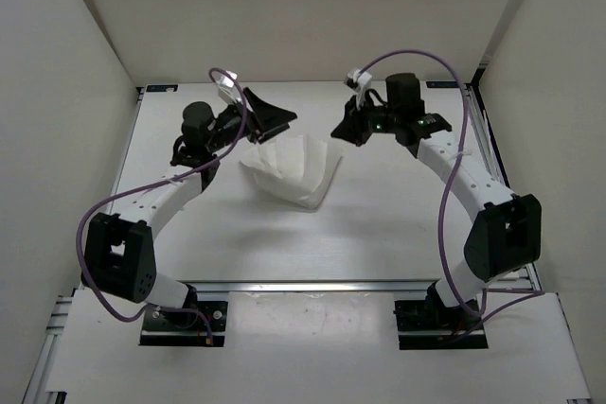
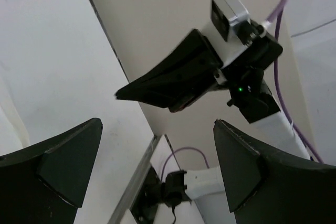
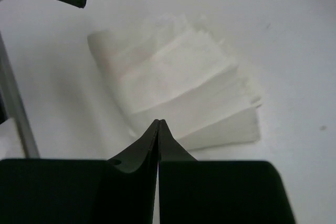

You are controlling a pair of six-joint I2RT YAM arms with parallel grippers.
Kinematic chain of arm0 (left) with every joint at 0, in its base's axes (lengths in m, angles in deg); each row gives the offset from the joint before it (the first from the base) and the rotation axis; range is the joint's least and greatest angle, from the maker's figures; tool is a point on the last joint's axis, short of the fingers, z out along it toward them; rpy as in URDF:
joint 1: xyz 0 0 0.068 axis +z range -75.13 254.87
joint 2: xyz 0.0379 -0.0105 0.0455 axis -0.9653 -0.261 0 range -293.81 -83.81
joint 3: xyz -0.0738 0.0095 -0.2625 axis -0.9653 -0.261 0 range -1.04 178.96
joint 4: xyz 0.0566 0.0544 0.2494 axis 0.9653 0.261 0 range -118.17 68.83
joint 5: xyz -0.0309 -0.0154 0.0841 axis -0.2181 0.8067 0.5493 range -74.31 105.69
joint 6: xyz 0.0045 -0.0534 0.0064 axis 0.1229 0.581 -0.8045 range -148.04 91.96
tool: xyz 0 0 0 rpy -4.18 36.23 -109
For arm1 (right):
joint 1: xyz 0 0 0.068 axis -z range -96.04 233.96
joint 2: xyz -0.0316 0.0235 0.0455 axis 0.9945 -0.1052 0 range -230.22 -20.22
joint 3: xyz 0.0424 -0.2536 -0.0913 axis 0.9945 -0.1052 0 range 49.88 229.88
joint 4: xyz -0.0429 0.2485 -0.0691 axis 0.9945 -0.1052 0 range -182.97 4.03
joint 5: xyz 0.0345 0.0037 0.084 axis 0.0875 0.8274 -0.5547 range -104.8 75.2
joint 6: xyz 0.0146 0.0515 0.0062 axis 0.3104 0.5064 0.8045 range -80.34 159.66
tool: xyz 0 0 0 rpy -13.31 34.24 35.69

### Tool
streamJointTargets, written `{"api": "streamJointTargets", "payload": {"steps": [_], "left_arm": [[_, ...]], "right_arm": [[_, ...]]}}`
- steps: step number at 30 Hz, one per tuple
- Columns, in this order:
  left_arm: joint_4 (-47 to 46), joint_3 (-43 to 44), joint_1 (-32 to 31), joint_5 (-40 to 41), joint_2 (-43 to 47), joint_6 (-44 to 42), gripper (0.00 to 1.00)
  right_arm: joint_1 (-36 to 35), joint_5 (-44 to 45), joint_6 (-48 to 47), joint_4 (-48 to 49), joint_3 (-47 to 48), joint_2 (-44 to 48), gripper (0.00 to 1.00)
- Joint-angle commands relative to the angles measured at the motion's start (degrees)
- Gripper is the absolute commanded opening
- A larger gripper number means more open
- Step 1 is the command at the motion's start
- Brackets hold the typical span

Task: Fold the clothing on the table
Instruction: Fold the skirt

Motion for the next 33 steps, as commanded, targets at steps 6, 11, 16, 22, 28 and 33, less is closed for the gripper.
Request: {"api": "streamJointTargets", "payload": {"steps": [6,11,16,22,28,33], "left_arm": [[6.2,-9.6,0.0,-1.1,-4.0,-2.5,0.99],[10.5,-5.8,3.0,-0.5,-10.1,-9.4,0.94],[11.2,-1.0,2.7,-5.4,-21.0,-9.8,0.03],[17.3,2.5,1.2,-1.6,-26.9,-17.5,0.0],[15.3,-1.0,4.7,1.0,-21.8,-16.0,0.0],[15.0,3.9,5.8,1.8,-14.0,-13.1,0.02]], "right_arm": [[3.8,-11.5,-0.7,-6.1,-5.4,-2.0,0.0],[3.8,-23.8,1.9,-4.9,-5.4,-6.4,0.0],[4.5,-38.6,26.2,19.7,-8.0,-13.5,0.0],[2.1,-50.6,57.0,45.3,-4.6,-25.7,0.0],[0.7,-48.2,58.2,42.2,-0.8,-35.4,0.0],[0.1,-44.2,55.7,36.3,-0.2,-40.9,0.0]]}}
